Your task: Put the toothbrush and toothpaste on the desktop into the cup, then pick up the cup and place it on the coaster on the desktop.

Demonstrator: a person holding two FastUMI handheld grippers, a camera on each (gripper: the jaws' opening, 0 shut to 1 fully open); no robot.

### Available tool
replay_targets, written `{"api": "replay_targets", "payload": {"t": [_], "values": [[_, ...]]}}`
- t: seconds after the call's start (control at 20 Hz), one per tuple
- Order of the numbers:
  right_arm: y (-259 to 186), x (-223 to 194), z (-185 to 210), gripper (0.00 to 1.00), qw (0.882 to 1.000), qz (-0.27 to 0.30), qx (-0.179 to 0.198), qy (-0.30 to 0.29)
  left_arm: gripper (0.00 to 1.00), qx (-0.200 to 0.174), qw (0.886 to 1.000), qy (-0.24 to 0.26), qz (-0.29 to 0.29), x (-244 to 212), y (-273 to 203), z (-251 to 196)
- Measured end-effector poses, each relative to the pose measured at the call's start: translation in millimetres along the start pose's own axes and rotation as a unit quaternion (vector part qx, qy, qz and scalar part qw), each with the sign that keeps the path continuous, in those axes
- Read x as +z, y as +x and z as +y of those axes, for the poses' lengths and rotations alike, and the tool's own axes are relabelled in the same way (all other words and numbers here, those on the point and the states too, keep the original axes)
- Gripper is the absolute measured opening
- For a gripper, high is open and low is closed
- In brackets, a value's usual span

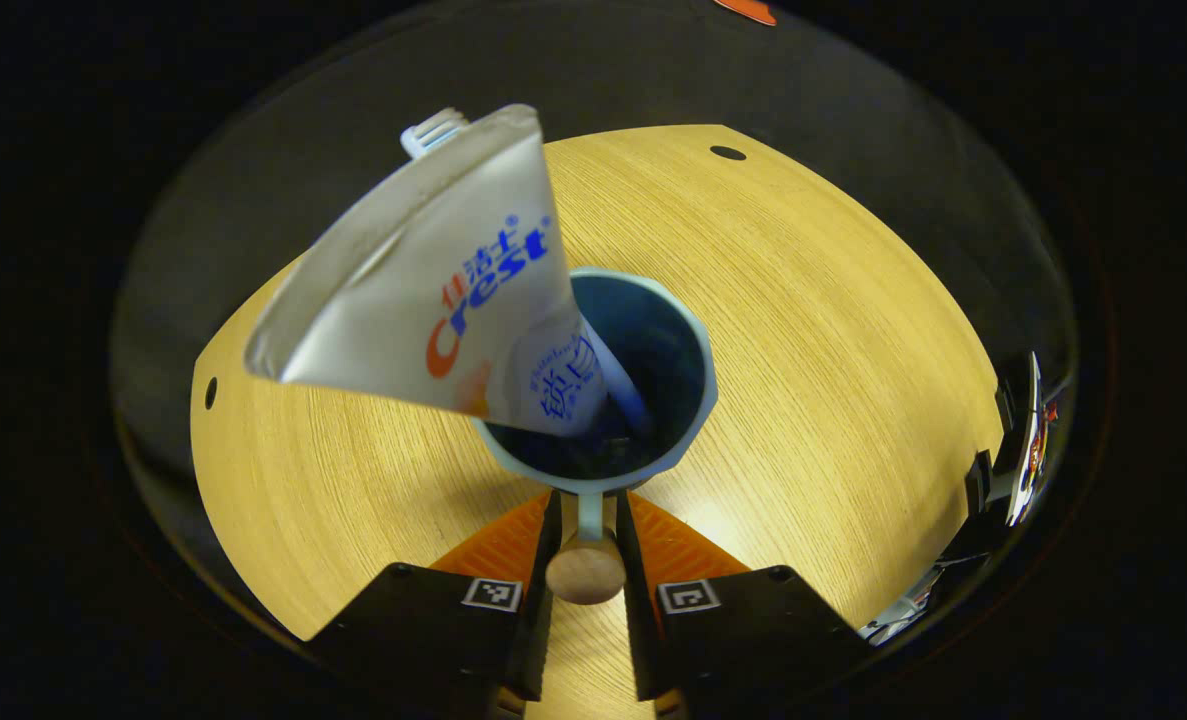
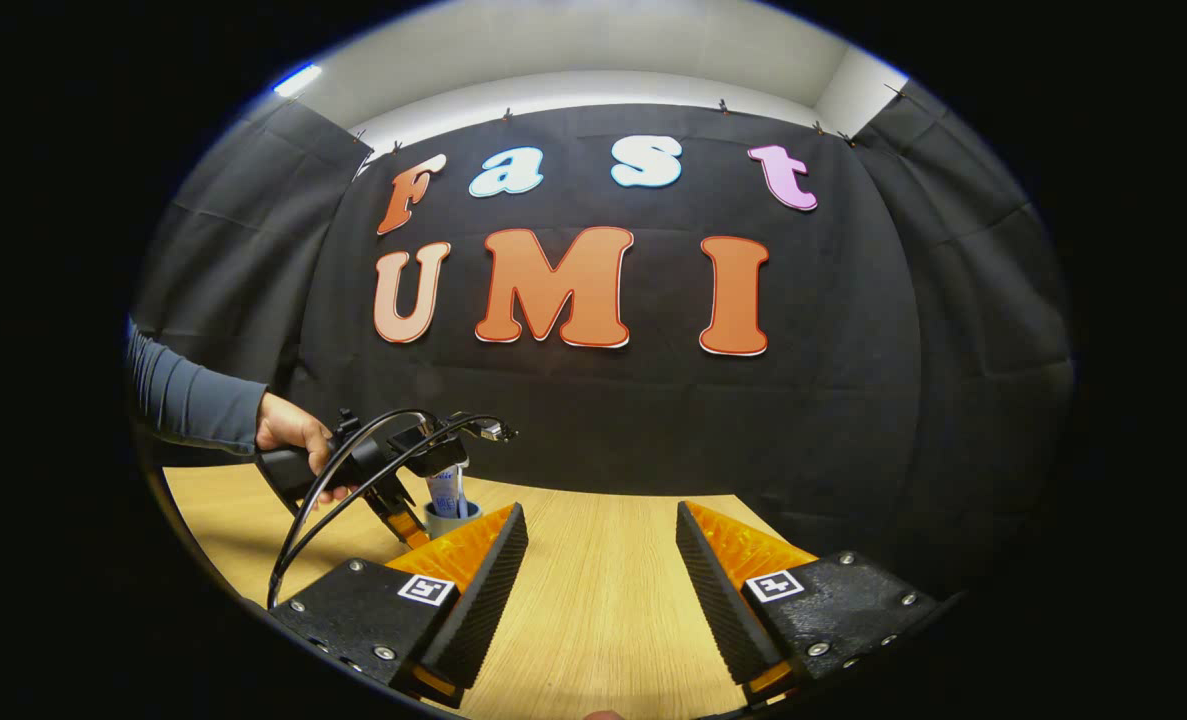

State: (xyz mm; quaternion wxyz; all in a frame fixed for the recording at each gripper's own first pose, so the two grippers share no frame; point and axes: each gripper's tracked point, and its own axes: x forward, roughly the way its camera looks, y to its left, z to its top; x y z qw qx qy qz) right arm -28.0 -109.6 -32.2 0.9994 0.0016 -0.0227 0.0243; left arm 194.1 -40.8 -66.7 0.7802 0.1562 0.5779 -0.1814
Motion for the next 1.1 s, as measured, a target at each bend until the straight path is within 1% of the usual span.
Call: {"api": "replay_targets", "payload": {"t": [0.15, 0.2, 0.25, 0.3, 0.35, 0.4, 0.45, 0.55, 0.6, 0.65, 0.7, 0.75, 0.8, 0.85, 0.9, 0.95, 1.0, 1.05, 1.1], "values": [[6.9, 0.3, 7.8, 0.9, 1.0, 0.002, 0.008, 0.005, 0.9, -0.001, 0.999, 0.001, -0.042, 11.8, -4.0, -5.3], [10.9, 4.4, 12.6, 0.91, 1.0, -0.002, 0.015, 0.014, 0.96, 0.002, 0.998, -0.002, -0.062, 17.8, -9.3, -5.2], [16.5, 7.7, 17.7, 0.91, 0.999, -0.006, 0.021, 0.024, 0.97, 0.006, 0.996, -0.006, -0.085, 15.2, -15.8, -0.7], [22.0, 10.8, 22.1, 0.91, 0.999, -0.009, 0.024, 0.034, 0.96, 0.014, 0.994, -0.013, -0.112, 15.9, -15.5, 5.9], [26.5, 13.3, 26.6, 0.9, 0.999, -0.013, 0.026, 0.042, 0.97, 0.024, 0.989, -0.02, -0.142, 26.7, -30.4, 5.0], [31.1, 16.0, 31.5, 0.91, 0.998, -0.015, 0.029, 0.049, 0.96, 0.038, 0.984, -0.03, -0.172, 31.3, -39.5, 10.9], [33.7, 17.2, 37.6, 0.9, 0.998, -0.015, 0.033, 0.051, 0.96, 0.058, 0.978, -0.037, -0.198, 33.8, -50.1, 16.7], [38.2, 23.4, 44.5, 0.91, 0.998, -0.021, 0.036, 0.047, 0.95, 0.096, 0.962, -0.055, -0.251, 40.2, -64.2, 24.5], [39.1, 27.2, 49.4, 0.91, 0.998, -0.026, 0.039, 0.045, 0.96, 0.117, 0.951, -0.068, -0.278, 39.2, -79.5, 30.4], [39.4, 32.2, 55.5, 0.9, 0.998, -0.031, 0.041, 0.045, 0.96, 0.138, 0.939, -0.081, -0.303, 43.4, -70.3, 30.8], [39.1, 37.1, 62.4, 0.9, 0.997, -0.036, 0.046, 0.045, 0.96, 0.16, 0.925, -0.096, -0.33, 43.4, -78.4, 35.4], [38.7, 42.5, 69.8, 0.9, 0.997, -0.041, 0.049, 0.044, 0.95, 0.182, 0.91, -0.108, -0.357, 40.3, -88.3, 37.8], [38.3, 46.0, 77.8, 0.9, 0.997, -0.044, 0.054, 0.042, 0.96, 0.205, 0.894, -0.121, -0.379, 39.4, -93.2, 40.5], [37.5, 50.1, 86.0, 0.9, 0.997, -0.047, 0.057, 0.039, 0.96, 0.222, 0.877, -0.132, -0.405, 50.5, -88.7, 44.4], [36.1, 54.1, 93.8, 0.9, 0.996, -0.051, 0.06, 0.035, 0.98, 0.234, 0.863, -0.14, -0.425, 48.0, -98.7, 42.5], [33.5, 59.8, 102.6, 0.96, 0.996, -0.059, 0.064, 0.029, 0.96, 0.25, 0.846, -0.15, -0.447, 47.7, -90.5, 44.7], [31.4, 65.1, 109.9, 0.96, 0.995, -0.068, 0.066, 0.024, 0.98, 0.263, 0.83, -0.156, -0.467, 46.7, -90.7, 44.4], [29.1, 71.0, 119.2, 0.95, 0.994, -0.08, 0.07, 0.019, 0.96, 0.273, 0.815, -0.162, -0.485, 47.0, -89.5, 45.2], [28.1, 74.9, 125.6, 0.96, 0.994, -0.088, 0.07, 0.017, 0.96, 0.28, 0.801, -0.168, -0.502, 47.7, -88.0, 44.9]]}}
